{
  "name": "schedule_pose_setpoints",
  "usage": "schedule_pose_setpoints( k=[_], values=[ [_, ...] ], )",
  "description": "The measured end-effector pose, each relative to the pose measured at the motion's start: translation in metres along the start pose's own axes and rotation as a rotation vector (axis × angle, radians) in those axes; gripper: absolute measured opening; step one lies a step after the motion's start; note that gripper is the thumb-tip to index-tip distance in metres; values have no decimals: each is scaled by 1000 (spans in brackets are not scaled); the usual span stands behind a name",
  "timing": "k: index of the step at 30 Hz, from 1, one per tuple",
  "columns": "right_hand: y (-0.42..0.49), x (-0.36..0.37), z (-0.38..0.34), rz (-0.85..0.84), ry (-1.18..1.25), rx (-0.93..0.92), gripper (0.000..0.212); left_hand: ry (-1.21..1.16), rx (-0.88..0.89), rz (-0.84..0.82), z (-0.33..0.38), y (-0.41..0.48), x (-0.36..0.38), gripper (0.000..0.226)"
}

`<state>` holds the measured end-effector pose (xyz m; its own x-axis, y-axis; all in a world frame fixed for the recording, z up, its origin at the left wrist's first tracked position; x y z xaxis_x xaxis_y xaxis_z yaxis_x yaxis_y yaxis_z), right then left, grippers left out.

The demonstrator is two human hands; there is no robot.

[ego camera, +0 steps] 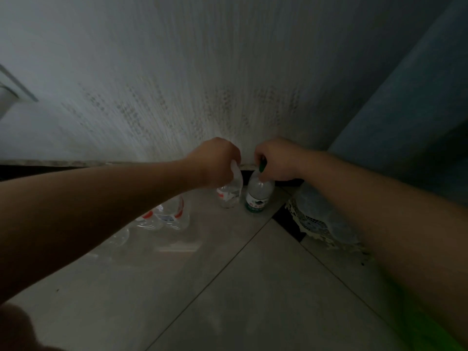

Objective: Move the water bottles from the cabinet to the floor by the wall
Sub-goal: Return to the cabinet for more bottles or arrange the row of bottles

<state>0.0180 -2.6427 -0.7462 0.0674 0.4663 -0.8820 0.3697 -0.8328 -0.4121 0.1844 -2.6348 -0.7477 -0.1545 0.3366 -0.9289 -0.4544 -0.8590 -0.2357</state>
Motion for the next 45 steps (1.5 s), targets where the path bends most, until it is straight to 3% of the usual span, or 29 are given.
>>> schedule_pose_setpoints(
  k=[8,14,20,32,45],
  values=[
    [-3,-1,0,13,-39,-5,30,24,17,-38,-1,5,3,34],
    [-3,-2,-1,6,-45,4,36,56,-26,-102,-3,3,4,48],
    [-1,-2,-2,-2,-44,6,37,33,-158,-2,-7,2,6,58],
    [-3,-2,-2,-25,-49,6,38,-38,-140,77,-7,5,-2,31],
    [-4,-7,3,35,-19,38,36,-26,-64,60,1,13,-4,36]
  ],
)
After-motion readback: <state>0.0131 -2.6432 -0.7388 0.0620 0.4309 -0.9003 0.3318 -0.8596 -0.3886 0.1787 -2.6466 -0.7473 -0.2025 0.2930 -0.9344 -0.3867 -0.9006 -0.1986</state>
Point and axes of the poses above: each hand's wrist, its own y-axis towards the middle knuckle, its own x-axis out of the palm, z = x × y, the point moved 2 cm from there along y, towards the middle knuckle, and after that the axes turned 3 degrees about -z, right-handed, at the moved point
